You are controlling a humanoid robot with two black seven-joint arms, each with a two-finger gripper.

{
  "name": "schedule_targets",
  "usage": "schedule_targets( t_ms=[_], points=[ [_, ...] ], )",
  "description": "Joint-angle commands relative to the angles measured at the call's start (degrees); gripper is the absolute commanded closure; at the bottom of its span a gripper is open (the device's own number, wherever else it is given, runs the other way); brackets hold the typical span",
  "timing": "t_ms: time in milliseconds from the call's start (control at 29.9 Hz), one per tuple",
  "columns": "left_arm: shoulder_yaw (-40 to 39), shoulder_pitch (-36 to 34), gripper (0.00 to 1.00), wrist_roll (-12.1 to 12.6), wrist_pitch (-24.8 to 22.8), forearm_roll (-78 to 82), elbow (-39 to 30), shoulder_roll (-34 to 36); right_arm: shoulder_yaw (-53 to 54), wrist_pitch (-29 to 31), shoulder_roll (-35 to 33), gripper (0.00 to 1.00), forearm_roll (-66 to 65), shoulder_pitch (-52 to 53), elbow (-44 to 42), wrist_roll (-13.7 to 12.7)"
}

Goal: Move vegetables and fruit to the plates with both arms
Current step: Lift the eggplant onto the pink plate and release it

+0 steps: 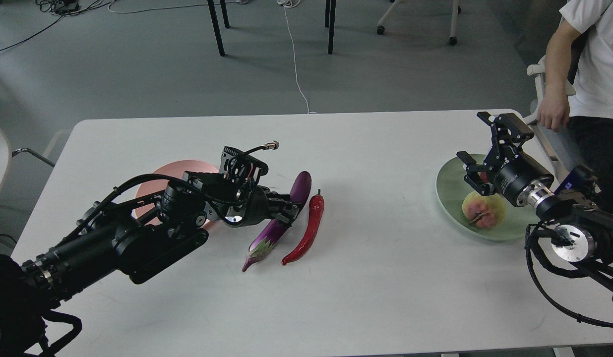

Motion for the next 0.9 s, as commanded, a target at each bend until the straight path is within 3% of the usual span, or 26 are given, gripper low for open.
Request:
schedule_targets(
  t_ms=[0, 267, 401, 568, 868],
  points=[
    [-0.55, -1.38, 0.91, -0.09, 0.0, -0.48, -1.59, 0.92, -0.02, 0.0, 0.0, 0.02, -0.03, -0.01, -0.01, 0.0],
    [0.41, -6.92, 0.89, -0.96, 0.0, -4.88, -3.53, 10.93, -0.02, -0.09, 0.62, 0.02, -1.26, -0.45, -0.01, 0.0],
    [0.5, -6.31, 0.89, -4.3, 0.0, -4.88, -4.84, 17.78, -0.02, -0.09, 0.62, 0.02, -1.53, -0.45, -0.01, 0.0],
    [4.36, -5.95, 0.89, -5.44, 0.0, -5.06, -4.67, 24.38, -0.02, -0.18, 0.7, 0.02, -1.61, -0.89, -0.01, 0.0],
    [5.77, -4.11, 0.86, -6.06, 0.0, -5.76, -1.51, 25.97, -0.02, -0.18, 1.23, 0.02, -1.7, -1.16, -0.01, 0.0]
  ],
)
